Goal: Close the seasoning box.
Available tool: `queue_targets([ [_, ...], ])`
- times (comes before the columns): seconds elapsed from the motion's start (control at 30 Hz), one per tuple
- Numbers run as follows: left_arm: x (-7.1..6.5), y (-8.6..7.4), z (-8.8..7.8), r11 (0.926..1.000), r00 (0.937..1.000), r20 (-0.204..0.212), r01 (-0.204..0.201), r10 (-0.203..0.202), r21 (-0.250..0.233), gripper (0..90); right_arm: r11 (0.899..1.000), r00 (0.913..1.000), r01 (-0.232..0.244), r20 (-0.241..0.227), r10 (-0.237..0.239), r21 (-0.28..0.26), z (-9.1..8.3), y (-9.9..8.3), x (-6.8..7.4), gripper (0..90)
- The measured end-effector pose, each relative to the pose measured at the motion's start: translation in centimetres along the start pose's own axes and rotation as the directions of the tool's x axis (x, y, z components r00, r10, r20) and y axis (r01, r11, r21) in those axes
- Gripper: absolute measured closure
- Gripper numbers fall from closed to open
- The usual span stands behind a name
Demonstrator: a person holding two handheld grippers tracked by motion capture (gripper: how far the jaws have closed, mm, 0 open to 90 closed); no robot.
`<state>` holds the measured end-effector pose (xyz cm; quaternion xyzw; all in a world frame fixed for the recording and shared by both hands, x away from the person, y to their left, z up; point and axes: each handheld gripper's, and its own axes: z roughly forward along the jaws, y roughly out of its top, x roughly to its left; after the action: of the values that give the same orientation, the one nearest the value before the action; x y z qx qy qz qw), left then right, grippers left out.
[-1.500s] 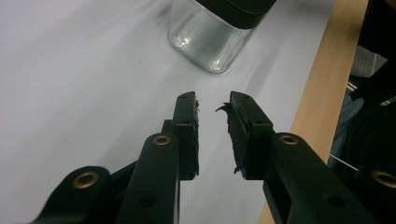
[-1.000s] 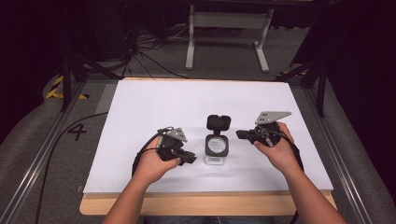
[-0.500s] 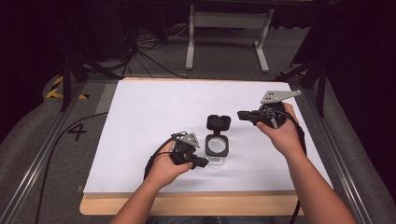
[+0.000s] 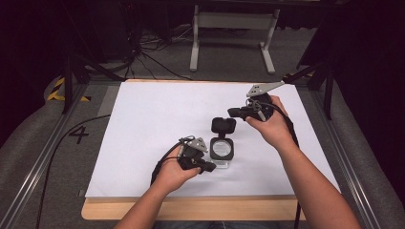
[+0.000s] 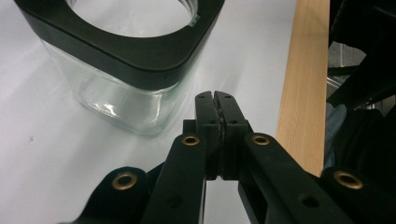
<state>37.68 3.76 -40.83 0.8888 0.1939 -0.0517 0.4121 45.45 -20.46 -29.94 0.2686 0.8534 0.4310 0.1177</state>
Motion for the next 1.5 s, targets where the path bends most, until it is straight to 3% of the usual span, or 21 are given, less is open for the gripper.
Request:
queue_targets([
  [0.53, 0.4, 0.0, -0.5, 0.9995, 0.9991, -0.042, 0.008, -0.009, -0.032, 89.9, 1.000, 0.9995, 0.014, -0.030, -0.014, 0.010, -0.3, -0.8, 1.3, 90.0],
  [1.03, 0.2, 0.0, -0.5, 0.9993, 0.9987, -0.050, 0.007, -0.008, -0.037, 89.5, 0.998, 0.9955, 0.046, -0.084, -0.043, 0.031, -0.5, -3.0, 4.1, 90.0],
  [1.5, 0.3, -0.1, -0.7, 0.9993, 0.9983, -0.058, -0.006, 0.004, -0.036, 89.2, 0.995, 0.9923, 0.047, -0.119, -0.036, 0.089, 0.6, -5.5, 5.3, 90.0],
])
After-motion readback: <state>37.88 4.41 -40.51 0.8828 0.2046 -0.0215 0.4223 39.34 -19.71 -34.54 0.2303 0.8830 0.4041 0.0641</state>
